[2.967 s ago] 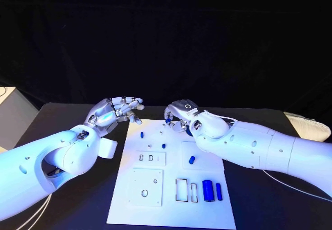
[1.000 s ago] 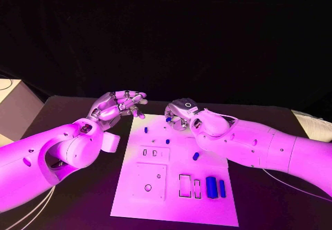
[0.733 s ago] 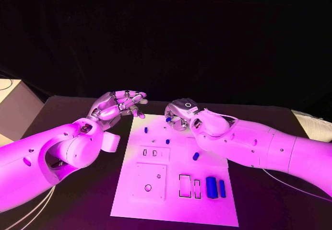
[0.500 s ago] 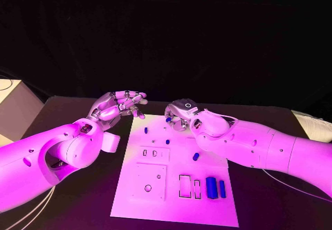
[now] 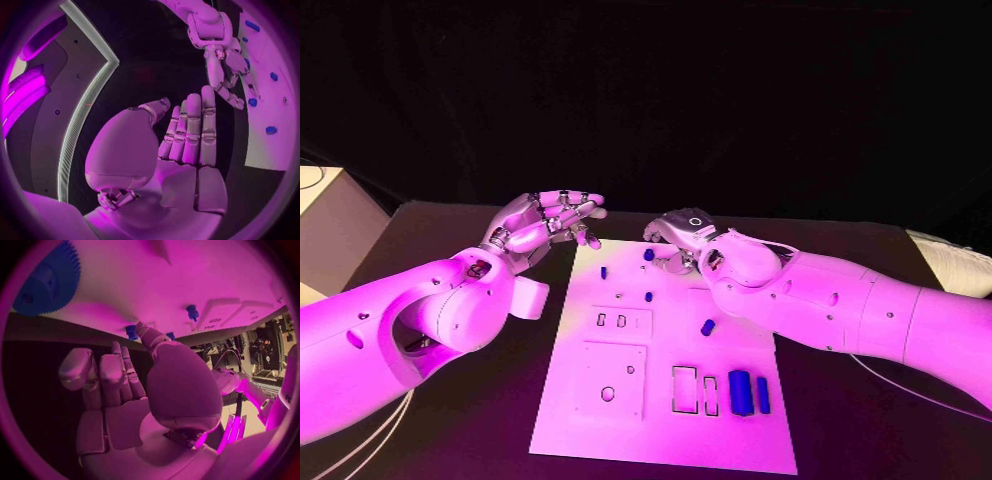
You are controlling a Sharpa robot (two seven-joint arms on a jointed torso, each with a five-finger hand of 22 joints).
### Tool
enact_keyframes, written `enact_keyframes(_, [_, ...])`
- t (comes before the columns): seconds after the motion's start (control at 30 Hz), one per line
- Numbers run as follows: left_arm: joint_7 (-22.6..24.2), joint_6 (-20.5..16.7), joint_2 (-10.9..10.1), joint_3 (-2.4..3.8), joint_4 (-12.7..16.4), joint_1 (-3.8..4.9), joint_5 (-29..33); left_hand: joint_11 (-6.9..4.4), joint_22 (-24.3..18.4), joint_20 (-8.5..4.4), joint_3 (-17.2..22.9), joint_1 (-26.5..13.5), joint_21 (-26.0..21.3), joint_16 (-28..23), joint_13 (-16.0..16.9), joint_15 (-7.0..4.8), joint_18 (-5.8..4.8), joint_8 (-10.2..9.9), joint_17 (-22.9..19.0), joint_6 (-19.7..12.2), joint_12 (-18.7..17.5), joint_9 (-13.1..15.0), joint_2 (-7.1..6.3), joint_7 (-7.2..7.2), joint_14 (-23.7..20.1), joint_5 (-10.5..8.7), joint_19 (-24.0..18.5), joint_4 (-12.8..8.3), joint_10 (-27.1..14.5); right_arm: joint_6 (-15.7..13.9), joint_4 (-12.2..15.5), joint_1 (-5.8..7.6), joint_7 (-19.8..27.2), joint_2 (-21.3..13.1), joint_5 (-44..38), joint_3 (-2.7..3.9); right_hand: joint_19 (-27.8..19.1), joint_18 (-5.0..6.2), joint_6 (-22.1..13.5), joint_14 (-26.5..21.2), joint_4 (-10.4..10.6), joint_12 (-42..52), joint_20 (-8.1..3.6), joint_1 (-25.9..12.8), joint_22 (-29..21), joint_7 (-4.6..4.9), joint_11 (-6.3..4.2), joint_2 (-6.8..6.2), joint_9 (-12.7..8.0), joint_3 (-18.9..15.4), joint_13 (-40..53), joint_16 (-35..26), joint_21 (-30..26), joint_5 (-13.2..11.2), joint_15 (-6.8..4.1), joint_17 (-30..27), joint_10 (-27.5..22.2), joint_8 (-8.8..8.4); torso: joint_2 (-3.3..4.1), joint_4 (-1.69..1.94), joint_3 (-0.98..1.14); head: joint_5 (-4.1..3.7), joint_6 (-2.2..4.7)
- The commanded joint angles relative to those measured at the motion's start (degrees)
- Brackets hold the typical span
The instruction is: Assemble the parts on the task board
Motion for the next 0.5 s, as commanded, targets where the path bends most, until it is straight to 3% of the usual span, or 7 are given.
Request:
enact_keyframes(0.03, [0.09, 1.17, 0.05, 0.05, -0.01, 0.04, -0.22, 0.05, 0.05, 0.09, 0.32, 0.05, 0.35, -0.31, 0.08, 0.15, 0.59, 0.19, -0.05, -0.25, 0.26, 0.07, -0.29, 0.52, -0.29, 0.11, -0.31, -0.12, -0.45, -0.21, 1.57, -0.01, -0.27, -1.29, 0.23, 0.02, 0.53, 0.66, 0.05, 0.11, 0.61, 0.53, -0.07, 0.88, 0.01, 0.08, -0.05, 0.1, -0.05, -1.18, -0.18, 0.3, -0.39, 0.16, -0.16, 0.03, -0.36, -0.31, -0.15, 0.06, 0.08, -0.18, 0.22])
enact_keyframes(0.13, [0.14, 1.25, -0.01, 0.05, -0.17, 0.04, -0.2, 0.05, 0.09, 0.1, 0.35, 0.01, 0.41, -0.31, 0.09, 0.16, 0.59, 0.2, -0.06, -0.27, 0.29, 0.08, -0.32, 0.53, -0.29, 0.12, -0.35, -0.12, -0.48, -2.08, 4.76, 0.0, -0.31, -4.16, 1.55, 0.26, 0.81, 0.59, 0.49, 0.18, 1.29, 0.98, -0.12, 1.36, 0.41, 0.17, -0.16, 0.39, -0.01, -1.86, -0.26, 0.38, -0.15, 0.29, -0.22, 0.06, 0.02, -0.23, -0.22, -0.15, 0.16, -0.24, 0.38])
enact_keyframes(0.3, [0.21, 1.38, -0.1, 0.05, -0.68, 0.03, -0.16, 0.05, 0.09, 0.1, 0.35, 0.01, 0.41, -0.31, 0.09, 0.16, 0.59, 0.2, -0.06, -0.27, 0.29, 0.08, -0.32, 0.53, -0.29, 0.12, -0.35, -0.12, -0.48, -4.56, 9.68, 0.33, 0.85, -9.3, 7.51, 0.99, 2.45, -0.13, 2.44, 1.66, 2.68, 4.7, -0.52, 2.06, 4.26, 0.39, -0.61, 0.28, 0.06, -0.19, 0.83, 4.19, 2.81, 0.56, -0.46, 6.3, 6.26, 0.12, -0.61, -0.64, 0.45, -0.24, 0.7])
enact_keyframes(0.4, [0.28, 1.49, -0.07, 0.04, -1.2, 0.02, -0.14, 0.06, 0.13, 0.1, 0.38, -0.02, 0.47, -0.3, 0.1, 0.17, 0.59, 0.2, -0.06, -0.29, 0.32, 0.08, -0.38, 0.53, -0.29, 0.12, -0.4, -0.14, -0.51, -3.71, 12.5, 1.0, 1.24, -13.16, 13.55, 1.48, 3.58, -0.69, 3.07, 2.32, 3.22, 8.85, -1.45, 2.15, 7.55, -0.5, -1.99, -0.99, 0.03, 2.12, 3.34, 6.31, 5.46, 0.52, -1.45, 9.61, 11.68, 0.03, -0.93, -1.07, 0.71, -0.43, 0.89])
enact_keyframes(0.47, [0.3, 1.53, -0.07, 0.04, -1.46, 0.02, -0.16, 0.06, 0.13, 0.1, 0.38, -0.02, 0.47, -0.3, 0.1, 0.17, 0.59, 0.2, -0.06, -0.29, 0.32, 0.08, -0.38, 0.53, -0.29, 0.12, -0.4, -0.14, -0.51, -2.8, 13.32, 1.3, 0.62, -14.67, 14.89, 1.64, 4.08, -0.96, 3.21, 2.53, 2.91, 14.06, -1.89, 2.11, 9.07, -0.99, -2.93, -2.03, 0.1, 1.58, 6.69, 7.04, 6.7, 1.08, -2.18, 10.79, 16.68, 0.11, -1.08, -1.3, 0.84, -0.47, 0.99])
enact_keyframes(0.5, [0.29, 1.53, -0.07, 0.04, -1.61, 0.01, -0.27, 0.06, 0.13, 0.1, 0.38, -0.02, 0.47, -0.3, 0.1, 0.17, 0.59, 0.2, -0.06, -0.29, 0.32, 0.08, -0.38, 0.53, -0.29, 0.12, -0.4, -0.14, -0.51, -2.17, 13.65, 1.44, 0.16, -15.47, 15.18, 1.71, 5.42, -1.73, 3.7, 3.2, 3.24, 29.93, -2.44, 0.95, 12.8, -1.38, -3.46, -2.89, 0.34, -0.28, 21.55, 8.95, 9.82, 3.48, -2.69, 14.11, 20.27, 0.46, -1.17, -1.39, 0.89, -0.44, 0.98])
